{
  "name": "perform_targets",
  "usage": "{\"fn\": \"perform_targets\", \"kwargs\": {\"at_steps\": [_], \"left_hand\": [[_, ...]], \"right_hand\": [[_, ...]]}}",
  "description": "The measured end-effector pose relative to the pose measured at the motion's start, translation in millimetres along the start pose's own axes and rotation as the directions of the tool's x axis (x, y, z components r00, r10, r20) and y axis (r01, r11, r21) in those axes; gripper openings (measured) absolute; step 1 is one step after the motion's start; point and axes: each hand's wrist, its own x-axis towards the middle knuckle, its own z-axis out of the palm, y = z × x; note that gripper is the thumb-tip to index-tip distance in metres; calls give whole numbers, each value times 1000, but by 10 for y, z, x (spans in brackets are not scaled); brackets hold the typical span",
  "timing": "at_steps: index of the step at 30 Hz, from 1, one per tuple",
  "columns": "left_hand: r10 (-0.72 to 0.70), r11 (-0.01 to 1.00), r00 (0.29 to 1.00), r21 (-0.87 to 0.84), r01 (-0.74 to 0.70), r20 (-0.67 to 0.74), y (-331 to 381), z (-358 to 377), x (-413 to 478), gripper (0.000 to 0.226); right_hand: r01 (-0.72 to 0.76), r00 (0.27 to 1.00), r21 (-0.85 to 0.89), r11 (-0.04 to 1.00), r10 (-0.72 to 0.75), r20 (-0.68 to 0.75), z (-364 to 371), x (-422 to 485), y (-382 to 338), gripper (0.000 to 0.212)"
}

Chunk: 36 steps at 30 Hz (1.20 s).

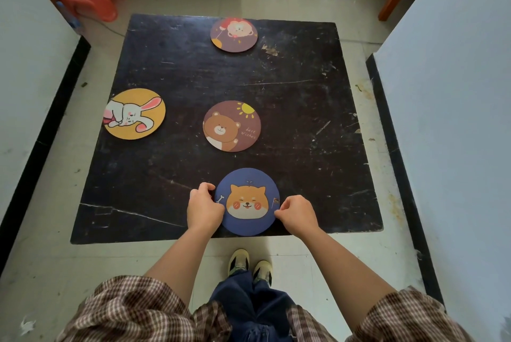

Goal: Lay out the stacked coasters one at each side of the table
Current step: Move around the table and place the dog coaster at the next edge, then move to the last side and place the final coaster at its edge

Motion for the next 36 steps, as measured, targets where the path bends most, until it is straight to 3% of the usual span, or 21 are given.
{"fn": "perform_targets", "kwargs": {"at_steps": [5,13,18,24,31,36], "left_hand": [[58,993,998,100,-59,15,228,32,18,58],[229,960,970,148,-238,80,693,356,-21,48],[269,949,959,147,-280,88,1037,670,-157,46],[249,957,968,152,-247,2,1455,1199,-358,45],[87,996,982,31,-83,-170,2000,2033,-869,42],[31,998,971,-40,-42,-238,2252,2306,-991,40]], "right_hand": [[-3,1000,23,1000,3,-1,-131,99,-31,15],[54,996,38,998,-52,-67,-492,266,86,21],[119,987,-8,993,-120,-109,-842,409,300,25],[175,978,-63,982,-181,-107,-1276,778,744,21],[349,937,-143,926,-346,44,-2024,1139,1438,12],[445,895,-192,875,-437,85,-2360,1340,1558,26]]}}
